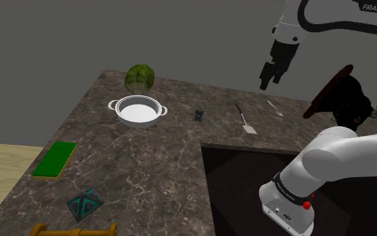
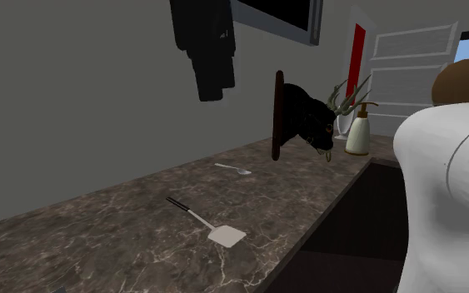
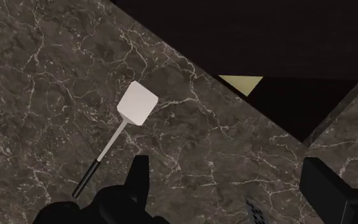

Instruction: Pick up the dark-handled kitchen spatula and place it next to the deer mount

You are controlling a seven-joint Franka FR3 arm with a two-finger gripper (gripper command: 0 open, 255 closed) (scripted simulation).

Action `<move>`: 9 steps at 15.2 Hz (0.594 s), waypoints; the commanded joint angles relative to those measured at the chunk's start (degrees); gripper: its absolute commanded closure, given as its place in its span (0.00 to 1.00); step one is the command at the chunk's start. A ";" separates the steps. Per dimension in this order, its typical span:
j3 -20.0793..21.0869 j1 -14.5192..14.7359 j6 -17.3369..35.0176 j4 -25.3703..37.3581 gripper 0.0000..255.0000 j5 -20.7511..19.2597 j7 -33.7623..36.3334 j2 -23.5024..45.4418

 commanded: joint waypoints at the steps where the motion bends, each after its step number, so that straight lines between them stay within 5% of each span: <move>1: 0.00 0.00 0.00 0.00 0.00 0.00 0.00 0.00; 9: -5.17 -5.11 17.46 -7.65 0.00 -2.09 3.81 6.96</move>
